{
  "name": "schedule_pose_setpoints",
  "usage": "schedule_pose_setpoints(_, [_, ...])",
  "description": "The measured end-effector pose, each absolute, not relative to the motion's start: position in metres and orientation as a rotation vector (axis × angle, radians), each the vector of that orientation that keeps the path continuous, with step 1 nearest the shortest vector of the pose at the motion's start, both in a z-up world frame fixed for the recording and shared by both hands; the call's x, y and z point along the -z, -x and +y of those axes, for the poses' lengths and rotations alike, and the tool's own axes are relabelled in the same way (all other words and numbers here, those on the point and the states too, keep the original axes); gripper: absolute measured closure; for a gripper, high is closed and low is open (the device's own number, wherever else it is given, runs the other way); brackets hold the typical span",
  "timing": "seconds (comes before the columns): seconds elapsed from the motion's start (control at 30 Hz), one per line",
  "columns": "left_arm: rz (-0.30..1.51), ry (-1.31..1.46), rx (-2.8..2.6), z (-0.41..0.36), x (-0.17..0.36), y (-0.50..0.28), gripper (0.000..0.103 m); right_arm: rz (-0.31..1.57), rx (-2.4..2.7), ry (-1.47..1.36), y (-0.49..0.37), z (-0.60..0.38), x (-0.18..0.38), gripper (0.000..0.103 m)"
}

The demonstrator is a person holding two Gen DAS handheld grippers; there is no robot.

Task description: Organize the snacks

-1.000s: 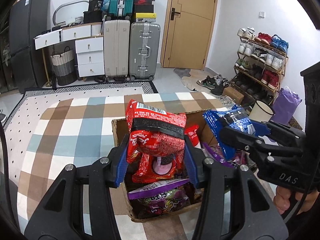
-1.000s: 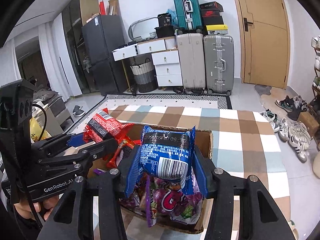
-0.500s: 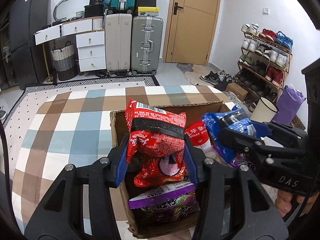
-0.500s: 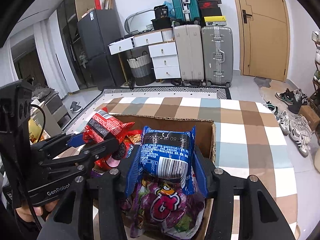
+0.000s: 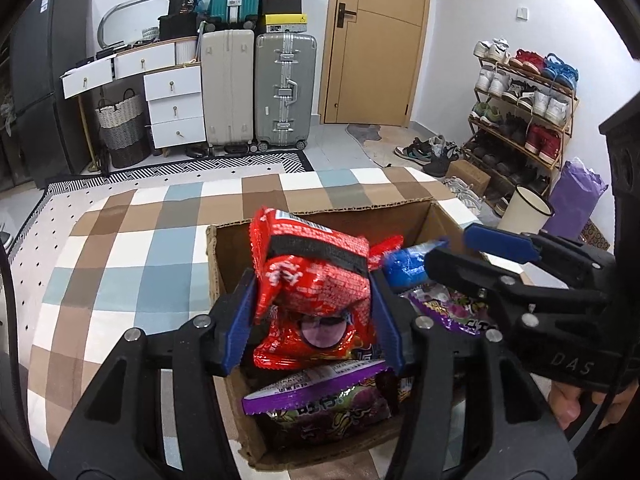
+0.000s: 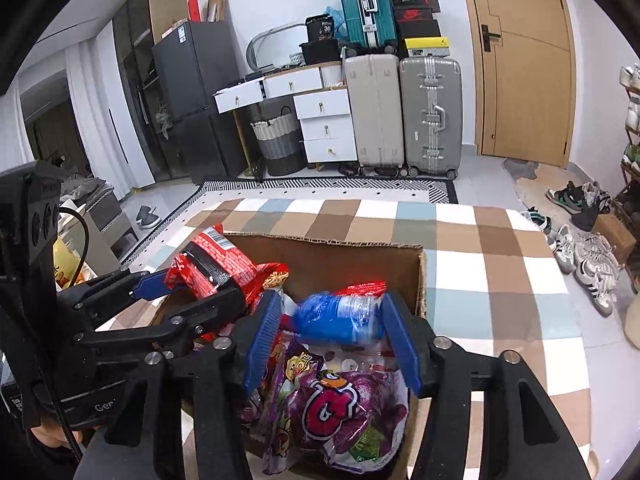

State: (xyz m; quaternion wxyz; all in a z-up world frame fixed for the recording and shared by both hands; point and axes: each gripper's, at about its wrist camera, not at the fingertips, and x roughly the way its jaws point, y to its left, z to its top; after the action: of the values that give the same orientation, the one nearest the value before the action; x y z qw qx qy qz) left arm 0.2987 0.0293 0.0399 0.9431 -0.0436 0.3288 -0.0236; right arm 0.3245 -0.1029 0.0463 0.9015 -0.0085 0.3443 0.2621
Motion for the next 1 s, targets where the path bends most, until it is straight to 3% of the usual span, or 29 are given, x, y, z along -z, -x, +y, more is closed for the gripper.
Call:
schedule_pose_setpoints(0.07, [0.658, 0.089, 0.034, 0.03, -0.043, -0.294, 0.04, 0.7, -0.544, 0.024, -0.32, -0.105, -0.051, 0.039])
schedule_pose_setpoints(0.17, [0.631, 0.085, -0.006, 0.035, -0.049, -0.285, 0.016, 0.677, -0.549, 0.017, -0.312, -0.112, -0.057, 0.024])
schedule_pose_setpoints(0.2, [0.62, 0.094, 0.001, 0.038, -0.052, -0.281, 0.012, 0.669, -0.549, 0.011, -0.309, -0.115, -0.059, 0.016])
schedule_pose_setpoints(0.3, [0.605, 0.109, 0.006, 0.042, -0.059, -0.271, 0.001, 0.631, -0.563, -0.006, -0.297, -0.122, -0.066, 0.005])
schedule_pose_setpoints(0.4, [0.577, 0.112, 0.006, 0.044, -0.066, -0.257, 0.001, 0.598, -0.579, -0.01, -0.282, -0.126, -0.073, 0.0])
schedule_pose_setpoints(0.73, [0.494, 0.12, -0.005, 0.048, -0.085, -0.198, 0.001, 0.51, -0.627, 0.014, -0.227, -0.13, -0.081, 0.0])
schedule_pose_setpoints(1.0, [0.48, 0.1, -0.002, 0.047, -0.068, -0.157, 0.001, 0.512, -0.632, -0.018, -0.195, -0.145, -0.062, 0.0])
